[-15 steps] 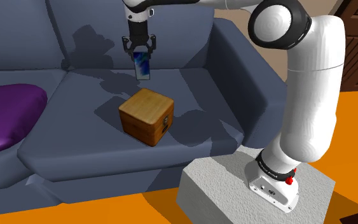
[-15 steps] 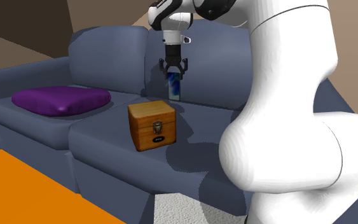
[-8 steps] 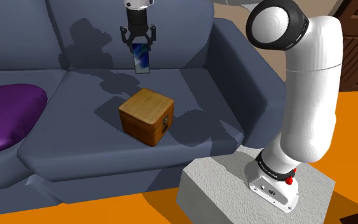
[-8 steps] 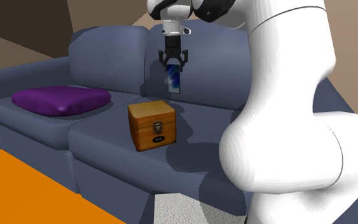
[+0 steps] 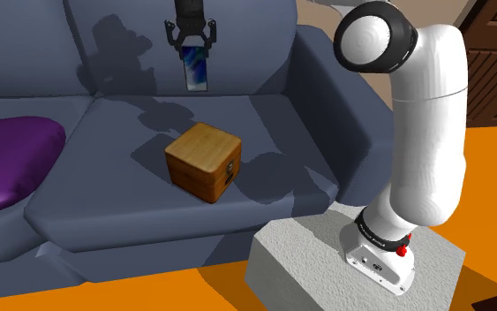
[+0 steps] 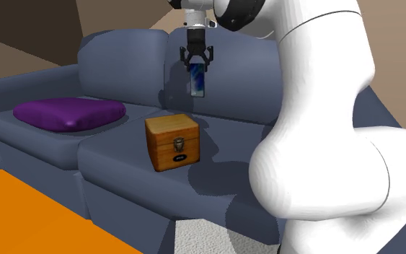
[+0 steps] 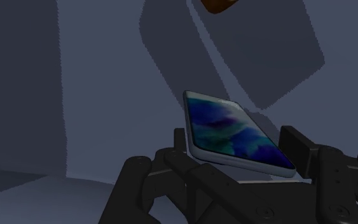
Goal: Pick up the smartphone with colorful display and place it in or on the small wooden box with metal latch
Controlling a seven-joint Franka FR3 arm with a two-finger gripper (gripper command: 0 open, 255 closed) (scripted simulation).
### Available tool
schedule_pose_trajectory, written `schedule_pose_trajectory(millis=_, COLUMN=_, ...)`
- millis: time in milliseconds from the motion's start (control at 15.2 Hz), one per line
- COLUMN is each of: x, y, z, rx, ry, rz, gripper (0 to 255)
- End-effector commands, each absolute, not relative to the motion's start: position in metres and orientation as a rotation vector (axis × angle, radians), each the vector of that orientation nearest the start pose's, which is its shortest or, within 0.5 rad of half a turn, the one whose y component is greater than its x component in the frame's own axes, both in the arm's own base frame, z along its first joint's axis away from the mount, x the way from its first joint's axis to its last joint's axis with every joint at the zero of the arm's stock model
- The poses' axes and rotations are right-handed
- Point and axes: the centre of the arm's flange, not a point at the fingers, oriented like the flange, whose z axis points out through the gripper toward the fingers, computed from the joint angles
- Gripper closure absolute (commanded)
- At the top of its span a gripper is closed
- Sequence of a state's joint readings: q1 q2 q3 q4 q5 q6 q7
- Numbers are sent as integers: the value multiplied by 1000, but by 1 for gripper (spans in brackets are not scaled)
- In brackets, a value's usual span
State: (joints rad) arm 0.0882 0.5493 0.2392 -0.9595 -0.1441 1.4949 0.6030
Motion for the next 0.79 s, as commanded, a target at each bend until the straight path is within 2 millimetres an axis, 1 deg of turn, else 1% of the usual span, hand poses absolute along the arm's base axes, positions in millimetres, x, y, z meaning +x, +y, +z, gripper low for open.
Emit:
schedule_pose_trajectory(millis=0, x=681, y=159, z=574, rx=-3120, ry=504, rz=-10, gripper=255)
schedule_pose_trajectory(millis=330, x=681, y=159, z=599, rx=-3120, ry=504, rz=-10, gripper=255)
schedule_pose_trajectory(millis=726, x=612, y=195, z=615, rx=-3120, ry=504, rz=-10, gripper=255)
